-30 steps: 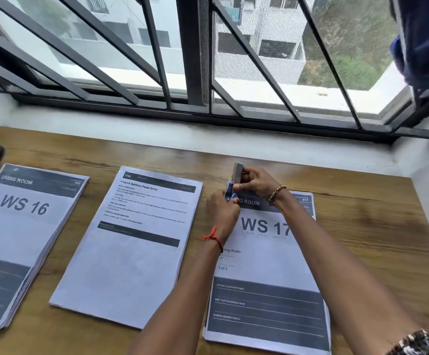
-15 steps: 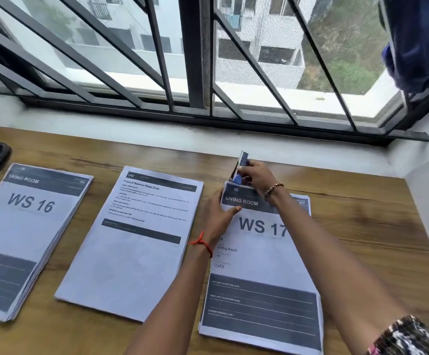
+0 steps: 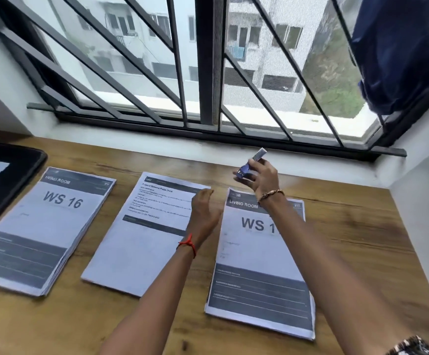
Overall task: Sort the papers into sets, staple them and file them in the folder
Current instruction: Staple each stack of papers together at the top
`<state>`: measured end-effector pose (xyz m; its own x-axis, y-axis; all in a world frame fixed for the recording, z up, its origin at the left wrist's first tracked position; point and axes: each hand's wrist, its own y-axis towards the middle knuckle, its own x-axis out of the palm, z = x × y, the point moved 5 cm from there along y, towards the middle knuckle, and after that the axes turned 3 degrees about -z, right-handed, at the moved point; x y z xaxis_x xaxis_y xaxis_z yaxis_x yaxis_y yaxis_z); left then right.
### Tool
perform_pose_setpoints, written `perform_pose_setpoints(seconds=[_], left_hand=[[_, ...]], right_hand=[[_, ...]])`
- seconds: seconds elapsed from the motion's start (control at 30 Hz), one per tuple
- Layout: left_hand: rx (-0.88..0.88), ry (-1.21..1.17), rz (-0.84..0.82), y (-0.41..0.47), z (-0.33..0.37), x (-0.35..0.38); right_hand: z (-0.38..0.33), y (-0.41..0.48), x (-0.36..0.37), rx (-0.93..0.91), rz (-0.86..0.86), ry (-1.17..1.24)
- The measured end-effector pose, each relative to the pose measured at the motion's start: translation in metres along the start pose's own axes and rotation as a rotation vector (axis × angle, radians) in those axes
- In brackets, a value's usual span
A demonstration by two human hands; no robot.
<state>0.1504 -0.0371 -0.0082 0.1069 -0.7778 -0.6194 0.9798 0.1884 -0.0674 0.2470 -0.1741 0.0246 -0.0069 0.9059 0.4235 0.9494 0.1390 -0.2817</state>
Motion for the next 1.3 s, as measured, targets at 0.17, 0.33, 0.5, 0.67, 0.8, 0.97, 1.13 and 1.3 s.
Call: perform_pose_setpoints(seconds=[0.17,0.33,0.5,0.67,0.8,0.97,1.13,1.3], left_hand=[[0.043,0.044,0.086,-0.01,-0.021,-0.045],[0.016,0.054,0.1,-0.018,-0.053,-0.082],[0.014,0.043,0.066,-0.004,-0.089,-0.119],[0.01,0.02,0.031,0.017,-0.118,-0.152],[-0.026,-0.024,-0.01,0.027,-0.133,-0.169],[-0.075,-0.064,-0.061,0.047,-0.148,-0.173],[-0.146,-0.044,-0.04,0.064,-0.156,-0.173],[-0.195,-0.028,-0.007,0.078,-0.161,-0.17]], right_hand=[[0.023,-0.031,0.032,-0.039,0.034,-0.16],[0.058,-0.045,0.07,-0.016,0.026,-0.236],[0.091,-0.042,0.108,-0.012,0.087,-0.222],[0.122,-0.035,0.138,0.02,0.14,-0.1],[0.141,-0.03,0.157,0.04,0.162,-0.078],[0.15,-0.016,0.176,0.044,0.194,-0.055],[0.153,0.0,0.18,0.063,0.242,-0.051],[0.169,0.005,0.174,0.112,0.255,-0.031]])
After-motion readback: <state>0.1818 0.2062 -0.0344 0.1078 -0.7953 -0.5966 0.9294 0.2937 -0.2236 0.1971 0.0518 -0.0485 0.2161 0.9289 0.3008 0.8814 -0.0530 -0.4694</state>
